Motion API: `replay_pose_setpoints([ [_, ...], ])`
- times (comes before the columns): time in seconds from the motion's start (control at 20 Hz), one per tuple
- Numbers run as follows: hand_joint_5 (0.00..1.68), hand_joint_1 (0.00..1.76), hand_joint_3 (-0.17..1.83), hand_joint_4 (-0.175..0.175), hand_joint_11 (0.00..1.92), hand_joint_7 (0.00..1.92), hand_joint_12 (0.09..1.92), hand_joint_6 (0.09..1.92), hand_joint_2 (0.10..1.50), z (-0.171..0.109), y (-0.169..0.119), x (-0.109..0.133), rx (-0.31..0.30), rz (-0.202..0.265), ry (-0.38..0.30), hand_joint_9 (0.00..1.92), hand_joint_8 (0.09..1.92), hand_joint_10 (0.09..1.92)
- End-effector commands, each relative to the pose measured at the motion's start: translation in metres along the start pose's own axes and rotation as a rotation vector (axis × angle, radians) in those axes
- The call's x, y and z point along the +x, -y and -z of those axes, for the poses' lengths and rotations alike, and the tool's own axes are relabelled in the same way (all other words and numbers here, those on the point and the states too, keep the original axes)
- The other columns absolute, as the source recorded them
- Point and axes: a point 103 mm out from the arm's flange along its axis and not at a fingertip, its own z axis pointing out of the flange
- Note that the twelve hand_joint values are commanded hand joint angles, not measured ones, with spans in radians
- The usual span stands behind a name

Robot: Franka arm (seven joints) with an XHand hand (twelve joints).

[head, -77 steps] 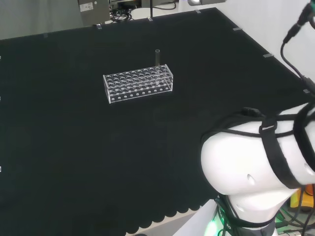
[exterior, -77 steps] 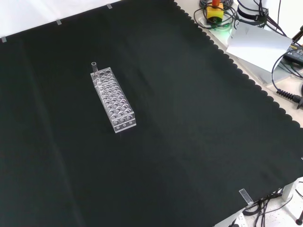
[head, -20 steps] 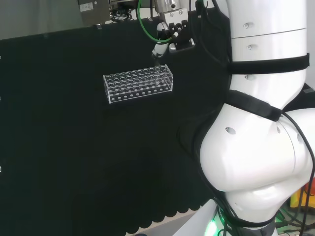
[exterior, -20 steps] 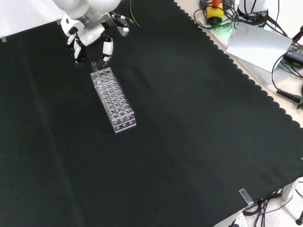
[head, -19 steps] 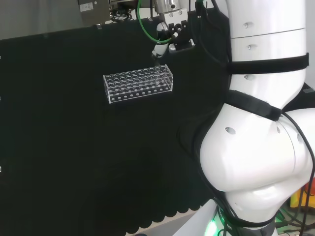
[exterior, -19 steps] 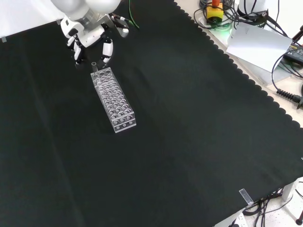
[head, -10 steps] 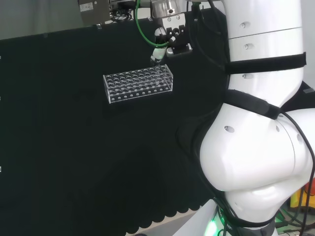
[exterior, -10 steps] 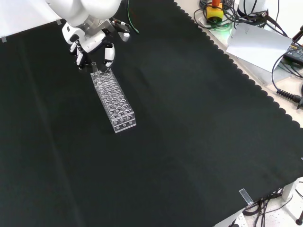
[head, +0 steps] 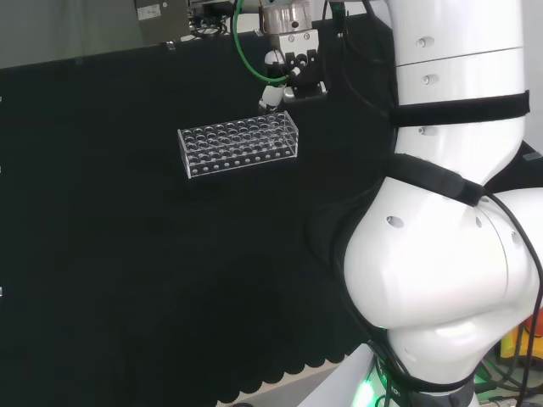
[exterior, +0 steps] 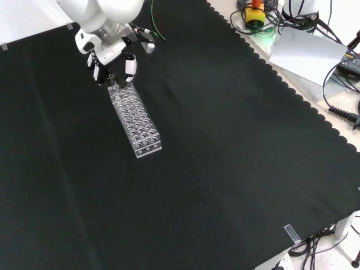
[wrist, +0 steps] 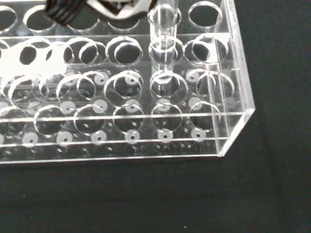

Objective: Pick up the test tube.

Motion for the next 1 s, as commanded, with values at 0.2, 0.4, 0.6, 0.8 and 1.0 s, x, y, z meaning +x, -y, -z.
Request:
replay_pose_setpoints([
  [0.2, 0.96, 1.01, 0.68, -0.125, 0.62, 1.40, 1.31, 0.63, 0.71, -0.003, -0.004, 0.014, -0.015, -0.003, -0.046, 1.19, 0.46, 0.53],
  [0.4, 0.98, 1.03, 0.69, -0.128, 0.63, 1.42, 1.31, 0.63, 0.70, -0.005, -0.006, 0.019, -0.004, -0.003, -0.053, 1.22, 0.45, 0.53],
  [0.6, 1.07, 1.13, 0.23, -0.081, 0.69, 1.51, 1.28, 0.84, 0.95, -0.007, -0.007, 0.022, -0.039, -0.013, -0.041, 1.31, 0.41, 0.51],
  [0.8, 1.21, 1.28, 0.45, -0.169, 0.84, 1.34, 1.17, 0.68, 0.78, 0.001, -0.005, 0.024, -0.125, -0.024, -0.093, 1.42, 0.59, 0.52],
  [1.0, 1.18, 1.20, 0.58, -0.175, 0.99, 1.57, 1.08, 0.80, 0.74, 0.012, -0.005, 0.025, -0.181, -0.028, -0.129, 1.45, 0.56, 0.57],
])
